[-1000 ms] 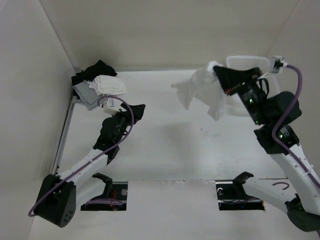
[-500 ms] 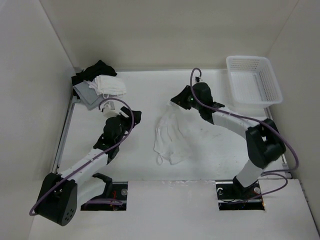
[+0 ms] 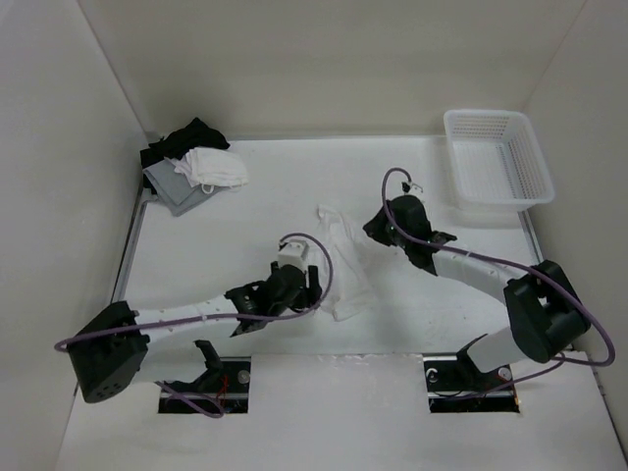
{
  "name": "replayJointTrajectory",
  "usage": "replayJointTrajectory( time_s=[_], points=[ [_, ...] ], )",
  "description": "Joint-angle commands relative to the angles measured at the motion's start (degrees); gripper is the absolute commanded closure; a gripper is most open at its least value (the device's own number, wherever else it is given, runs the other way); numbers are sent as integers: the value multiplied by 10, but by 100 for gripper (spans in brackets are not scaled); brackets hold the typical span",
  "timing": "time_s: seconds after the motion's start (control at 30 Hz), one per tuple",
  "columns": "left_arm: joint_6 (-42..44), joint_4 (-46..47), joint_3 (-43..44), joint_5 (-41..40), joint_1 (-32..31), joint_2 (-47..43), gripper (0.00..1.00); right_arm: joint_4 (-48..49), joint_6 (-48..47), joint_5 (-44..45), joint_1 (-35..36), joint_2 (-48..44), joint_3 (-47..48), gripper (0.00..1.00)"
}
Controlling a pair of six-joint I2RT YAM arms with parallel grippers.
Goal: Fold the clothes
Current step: Move the tank top to the center of the board, then flatten the tank top out
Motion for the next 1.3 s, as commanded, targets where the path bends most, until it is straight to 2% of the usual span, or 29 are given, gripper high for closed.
replayJointTrajectory(
  time_s=[0.0,0.03,0.1,0.23,0.33,0.4,0.43,0.47,0.5,0.57,0.6,0.73,0.87,1.03,1.13,1.27],
  points=[
    [24,-6,68,-84,-89,42,40,-40,-31,67,31,-8,-38,78],
    [25,-3,86,-115,-124,73,40,-57,-47,97,57,-25,-48,73],
    [27,14,100,-136,-150,106,39,-73,-59,114,73,-34,-53,61],
    [22,87,99,-132,-157,167,39,-79,-83,101,74,-8,-43,57],
    [22,113,98,-125,-146,191,44,-76,-90,93,74,31,-21,56],
    [20,121,97,-111,-141,199,53,-73,-92,96,72,44,-13,56],
    [17,126,93,-108,-135,200,63,-71,-92,98,70,51,-10,58],
    [11,129,87,-108,-127,195,74,-65,-91,98,68,58,-6,64],
    [7,129,82,-108,-120,190,80,-59,-91,98,68,59,-6,69],
    [-10,131,60,-105,-91,159,91,-47,-84,99,68,58,-9,85],
    [-14,137,44,-104,-66,137,96,-44,-79,102,68,50,-15,89],
    [-16,151,16,-79,-4,106,100,-34,-70,113,62,8,-47,90],
    [-20,146,-7,-60,70,50,100,-23,-61,95,45,-23,-81,91],
    [-20,116,16,-59,189,-83,100,-22,-56,74,44,-40,-95,91],
    [-20,121,57,-67,241,-105,100,-24,-50,68,44,-54,-107,91],
    [-30,157,102,-89,321,-59,98,-16,-42,44,41,-70,-111,91]
  ],
)
